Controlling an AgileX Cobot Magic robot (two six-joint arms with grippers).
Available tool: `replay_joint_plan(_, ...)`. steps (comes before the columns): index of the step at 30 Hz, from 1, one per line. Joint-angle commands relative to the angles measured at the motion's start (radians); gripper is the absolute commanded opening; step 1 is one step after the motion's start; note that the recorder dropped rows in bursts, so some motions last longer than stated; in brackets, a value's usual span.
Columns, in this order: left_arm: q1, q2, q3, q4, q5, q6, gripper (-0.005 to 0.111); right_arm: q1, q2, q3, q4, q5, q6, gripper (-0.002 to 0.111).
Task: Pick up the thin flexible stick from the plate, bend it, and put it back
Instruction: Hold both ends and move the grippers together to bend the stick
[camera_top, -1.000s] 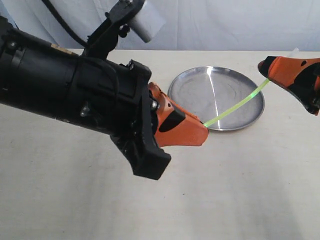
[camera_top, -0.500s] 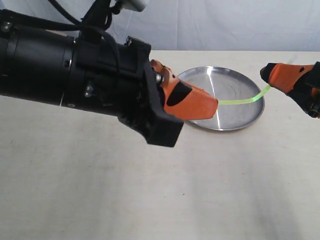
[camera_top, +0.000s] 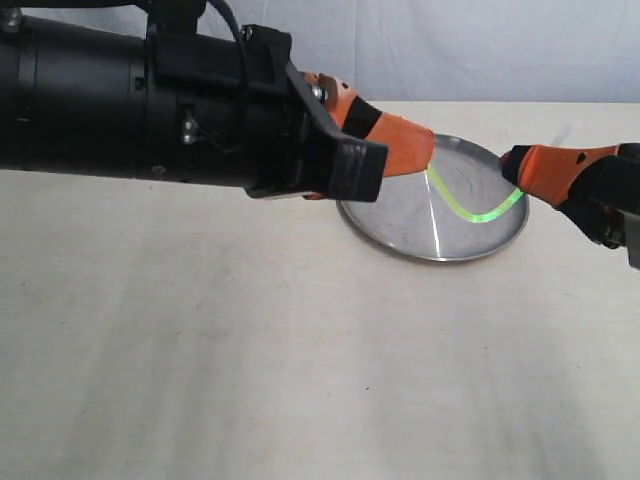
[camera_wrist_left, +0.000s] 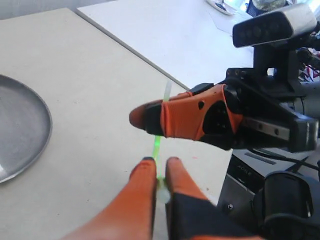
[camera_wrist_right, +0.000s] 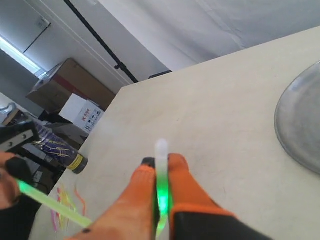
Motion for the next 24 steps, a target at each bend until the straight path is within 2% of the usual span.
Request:
replay_joint_plan(1,-0.001,-0.003,-0.003,-0.021,-0.053,-0.003,0.000,0.005,0.004,-0.003,-0.006,0.099,-0.033,-0.001)
replay_joint_plan(7,-0.001,-0.003,-0.003,-0.021,-0.092,-0.003,0.000,0.005,0.004,-0.003,-0.004,0.117,-0.035,-0.001)
replay_joint_plan(24,-0.001,0.022,-0.003,-0.018,-0.092,-0.003,0.000,0.005,0.004,-0.003,0.049,0.221,-0.132,-0.001)
